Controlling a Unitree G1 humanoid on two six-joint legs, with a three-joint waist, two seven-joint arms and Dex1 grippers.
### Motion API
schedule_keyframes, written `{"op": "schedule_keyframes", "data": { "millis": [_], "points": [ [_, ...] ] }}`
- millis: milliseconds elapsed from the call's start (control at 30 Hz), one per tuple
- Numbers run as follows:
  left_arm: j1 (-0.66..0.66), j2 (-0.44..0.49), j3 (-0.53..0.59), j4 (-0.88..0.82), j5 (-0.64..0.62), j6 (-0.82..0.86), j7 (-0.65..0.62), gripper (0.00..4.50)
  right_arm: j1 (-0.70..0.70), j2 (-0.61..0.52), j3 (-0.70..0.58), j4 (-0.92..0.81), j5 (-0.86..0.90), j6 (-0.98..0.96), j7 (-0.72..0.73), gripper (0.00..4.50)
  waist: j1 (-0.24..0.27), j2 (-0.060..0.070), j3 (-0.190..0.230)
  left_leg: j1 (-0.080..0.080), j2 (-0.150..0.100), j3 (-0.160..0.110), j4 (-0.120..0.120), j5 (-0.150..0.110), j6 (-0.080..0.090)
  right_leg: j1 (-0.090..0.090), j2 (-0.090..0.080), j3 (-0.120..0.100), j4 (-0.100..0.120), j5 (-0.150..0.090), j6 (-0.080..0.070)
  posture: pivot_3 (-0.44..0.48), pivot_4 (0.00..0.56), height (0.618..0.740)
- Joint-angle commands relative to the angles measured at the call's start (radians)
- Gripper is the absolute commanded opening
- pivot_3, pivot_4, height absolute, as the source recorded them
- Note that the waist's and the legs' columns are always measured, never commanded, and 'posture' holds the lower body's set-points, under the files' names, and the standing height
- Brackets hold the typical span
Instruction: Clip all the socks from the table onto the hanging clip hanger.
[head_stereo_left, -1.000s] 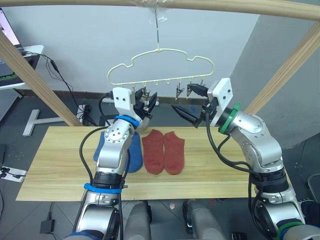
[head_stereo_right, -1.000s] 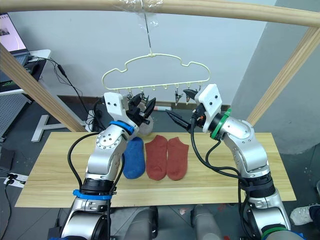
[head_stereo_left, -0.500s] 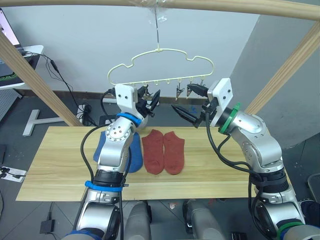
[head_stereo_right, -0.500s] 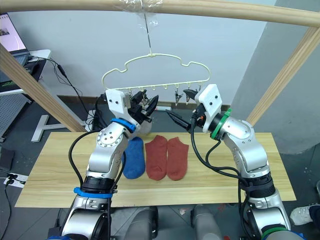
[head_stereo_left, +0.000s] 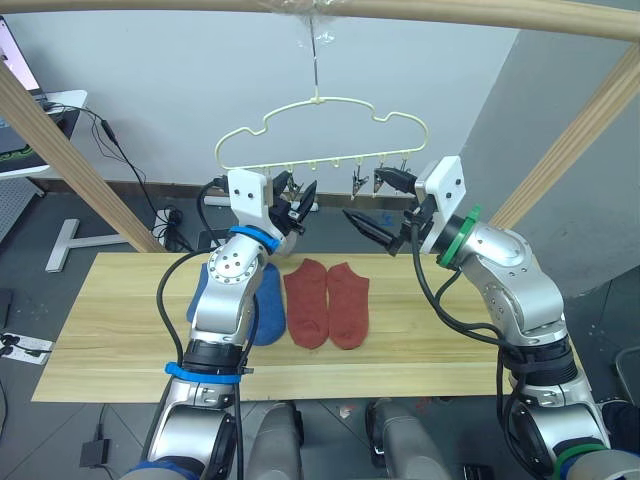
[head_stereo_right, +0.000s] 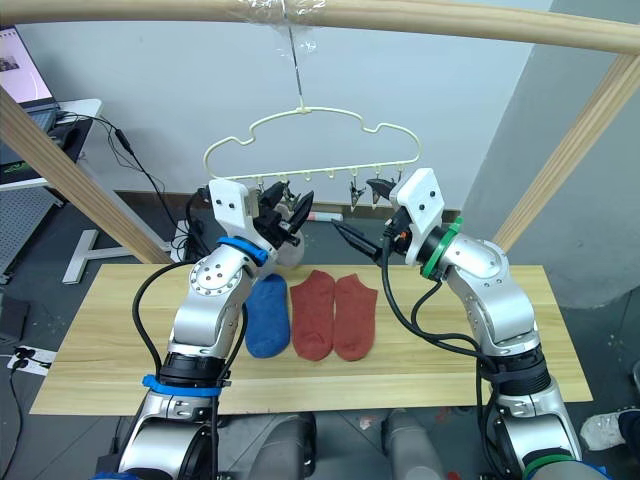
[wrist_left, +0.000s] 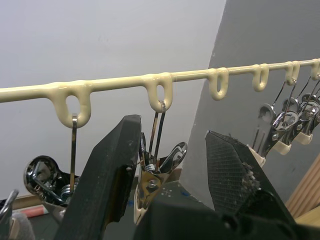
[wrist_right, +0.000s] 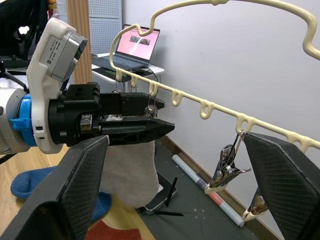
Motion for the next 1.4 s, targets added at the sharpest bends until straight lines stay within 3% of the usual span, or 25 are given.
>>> {"op": "schedule_keyframes", "data": {
  "millis": [33, 200, 367, 533, 700, 833, 967, 1133, 1400],
  "points": [
    [-0.008, 0.005, 0.001, -0.018, 0.008, -0.029, 0.005, 2.38, -0.017, -0.002, -0.019, -0.034, 0.01, -0.018, -0.004, 4.5, 0.0, 0.0, 0.0, 0.0, 0.0, 0.0, 0.0, 0.0, 0.0, 0.0, 0.0, 0.0, 0.0, 0.0, 0.0, -0.127, 0.242, 0.74],
    [-0.007, 0.002, 0.001, -0.017, 0.003, -0.032, 0.001, 2.38, -0.016, -0.004, -0.02, -0.034, 0.01, -0.019, -0.003, 4.5, 0.0, 0.0, 0.0, 0.0, 0.0, 0.0, 0.0, 0.0, 0.0, 0.0, 0.0, 0.0, 0.0, 0.0, 0.0, -0.128, 0.241, 0.74],
    [-0.005, -0.008, 0.011, -0.021, -0.019, -0.024, -0.002, 0.85, -0.015, -0.004, -0.02, -0.035, 0.009, -0.019, -0.003, 4.5, 0.0, 0.0, 0.0, 0.0, 0.0, 0.0, 0.0, 0.0, 0.0, 0.0, 0.0, 0.0, 0.0, 0.0, 0.0, -0.127, 0.24, 0.74],
    [-0.002, -0.009, 0.014, -0.027, -0.03, -0.014, -0.004, 0.04, -0.016, -0.003, -0.018, -0.036, 0.009, -0.018, -0.004, 4.5, 0.0, 0.0, 0.0, 0.0, 0.0, 0.0, 0.0, 0.0, 0.0, 0.0, 0.0, 0.0, 0.0, 0.0, 0.0, -0.127, 0.241, 0.74],
    [0.006, -0.012, 0.027, -0.039, -0.052, 0.021, 0.003, 0.02, 0.0, -0.007, 0.009, -0.029, -0.016, -0.006, -0.009, 4.5, 0.0, 0.0, 0.0, 0.0, 0.0, 0.0, 0.0, 0.0, 0.0, 0.0, 0.0, 0.0, 0.0, 0.0, 0.0, -0.124, 0.24, 0.74],
    [0.007, -0.022, 0.06, -0.052, -0.092, 0.067, 0.009, 0.02, 0.048, -0.028, 0.137, 0.054, -0.156, -0.004, -0.038, 4.5, 0.0, 0.0, 0.0, 0.0, 0.0, 0.0, 0.0, 0.0, 0.0, 0.0, 0.0, 0.0, 0.0, 0.0, 0.0, -0.116, 0.238, 0.74],
    [0.007, -0.033, 0.099, -0.075, -0.155, 0.13, 0.015, 0.02, 0.05, 0.026, 0.22, 0.204, -0.236, -0.018, -0.073, 4.5, 0.0, 0.0, 0.0, 0.001, 0.0, 0.0, 0.0, 0.0, 0.0, 0.0, 0.0, 0.0, 0.0, 0.0, 0.0, -0.107, 0.239, 0.74],
    [0.029, -0.013, 0.091, -0.119, -0.174, 0.176, 0.001, 0.02, 0.021, 0.121, 0.28, 0.516, -0.337, -0.094, -0.144, 4.5, -0.002, 0.0, 0.0, 0.001, 0.0, 0.0, 0.0, 0.0, 0.0, 0.0, 0.0, 0.0, 0.001, 0.0, 0.0, -0.08, 0.238, 0.74],
    [0.071, -0.001, 0.091, -0.177, -0.173, 0.203, 0.015, 0.02, -0.02, 0.212, 0.266, 0.8, -0.381, -0.121, -0.183, 4.5, 0.003, 0.0, 0.0, 0.001, 0.0, 0.0, 0.0, 0.0, 0.0, 0.001, 0.0, 0.0, 0.001, 0.0, 0.0, -0.042, 0.249, 0.74]
  ]
}}
